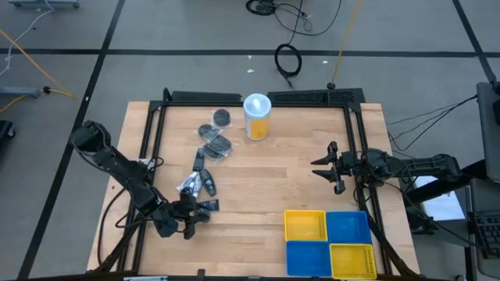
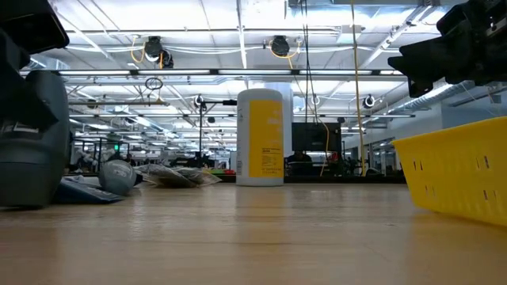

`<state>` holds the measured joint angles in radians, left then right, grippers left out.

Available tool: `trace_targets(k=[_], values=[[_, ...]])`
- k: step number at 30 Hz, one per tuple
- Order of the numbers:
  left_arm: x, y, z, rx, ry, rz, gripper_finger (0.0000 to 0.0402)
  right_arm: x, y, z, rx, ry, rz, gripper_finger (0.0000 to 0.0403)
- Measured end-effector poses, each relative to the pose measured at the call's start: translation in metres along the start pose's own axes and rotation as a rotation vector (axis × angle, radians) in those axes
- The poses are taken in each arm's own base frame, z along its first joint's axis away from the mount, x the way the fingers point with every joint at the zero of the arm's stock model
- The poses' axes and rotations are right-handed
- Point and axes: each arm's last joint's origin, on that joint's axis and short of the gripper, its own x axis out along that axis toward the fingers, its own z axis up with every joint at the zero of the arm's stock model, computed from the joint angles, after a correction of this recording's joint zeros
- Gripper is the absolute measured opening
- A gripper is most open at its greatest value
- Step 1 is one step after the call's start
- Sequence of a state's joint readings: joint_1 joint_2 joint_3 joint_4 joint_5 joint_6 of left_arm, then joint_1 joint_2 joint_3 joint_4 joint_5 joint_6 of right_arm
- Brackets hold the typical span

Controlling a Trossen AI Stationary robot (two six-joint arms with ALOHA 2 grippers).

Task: Pick & Place Travel size toiletries
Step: Put the bottom deodorant into the top blue basket

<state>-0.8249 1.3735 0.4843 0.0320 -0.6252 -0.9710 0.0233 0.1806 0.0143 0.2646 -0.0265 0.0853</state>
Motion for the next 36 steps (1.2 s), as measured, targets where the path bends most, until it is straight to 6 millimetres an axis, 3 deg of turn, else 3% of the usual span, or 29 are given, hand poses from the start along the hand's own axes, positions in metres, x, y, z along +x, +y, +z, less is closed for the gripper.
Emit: trace_targets(k=[5, 12, 16, 23, 30, 36], values=[[-0.001, -0.002, 0.005, 0.039, -0.061, -0.004, 0.0131, 0.0, 0.0, 0.0, -0.002, 0.0, 0.0, 0.013], [0.006, 0.009, 0.037, -0.055, -0.141, -0.009, 0.013, 0.001, 0.0, 0.0, 0.025, -0.005, -0.003, 0.013], [0.013, 0.021, 0.065, -0.005, -0.197, -0.036, 0.013, 0.004, 0.0, 0.004, 0.032, -0.033, 0.003, 0.013], [0.018, 0.039, 0.134, 0.103, -0.303, -0.058, 0.0129, 0.013, -0.001, -0.006, 0.013, 0.094, -0.009, 0.013], [0.033, 0.046, 0.2, 0.206, -0.293, -0.022, 0.0129, 0.031, -0.004, 0.009, 0.003, 0.084, -0.035, 0.013], [0.057, 0.048, 0.239, 0.285, -0.273, -0.018, 0.0129, 0.054, -0.008, 0.02, 0.003, 0.123, -0.06, 0.013]])
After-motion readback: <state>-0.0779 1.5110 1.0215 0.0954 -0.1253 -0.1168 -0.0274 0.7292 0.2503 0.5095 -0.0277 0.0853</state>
